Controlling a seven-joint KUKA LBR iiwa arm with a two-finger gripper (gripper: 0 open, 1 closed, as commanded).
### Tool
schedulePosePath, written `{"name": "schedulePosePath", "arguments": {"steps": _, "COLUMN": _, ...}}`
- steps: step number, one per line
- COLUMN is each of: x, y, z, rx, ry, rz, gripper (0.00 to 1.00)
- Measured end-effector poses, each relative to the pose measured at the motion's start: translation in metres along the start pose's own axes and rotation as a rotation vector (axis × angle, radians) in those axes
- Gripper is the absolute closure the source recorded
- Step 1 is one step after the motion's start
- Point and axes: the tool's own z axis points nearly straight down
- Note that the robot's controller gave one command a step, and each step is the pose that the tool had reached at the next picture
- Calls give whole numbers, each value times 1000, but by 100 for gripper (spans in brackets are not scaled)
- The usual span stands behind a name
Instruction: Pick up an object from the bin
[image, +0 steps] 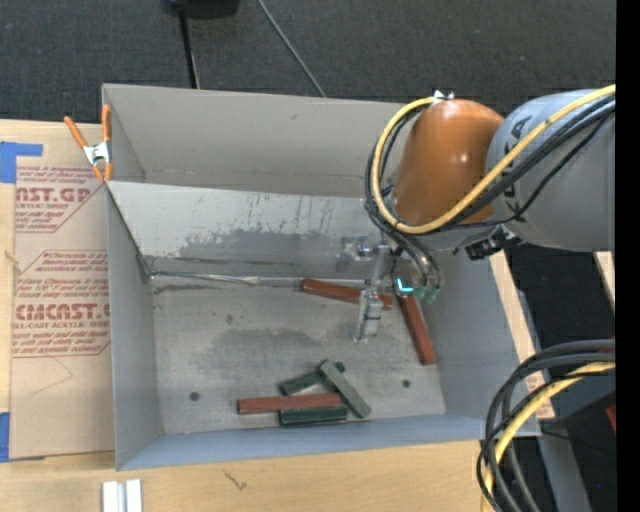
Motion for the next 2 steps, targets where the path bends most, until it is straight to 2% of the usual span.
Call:
{"name": "schedulePosePath", "arguments": {"steps": 1, "x": -2, "y": 0, "z": -5, "rx": 0, "ry": -8, "rz": 0, "gripper": 0}}
{"name": "schedulePosePath", "arguments": {"steps": 2, "x": 14, "y": 8, "z": 40, "rx": 1, "ry": -12, "rz": -76, "gripper": 0}}
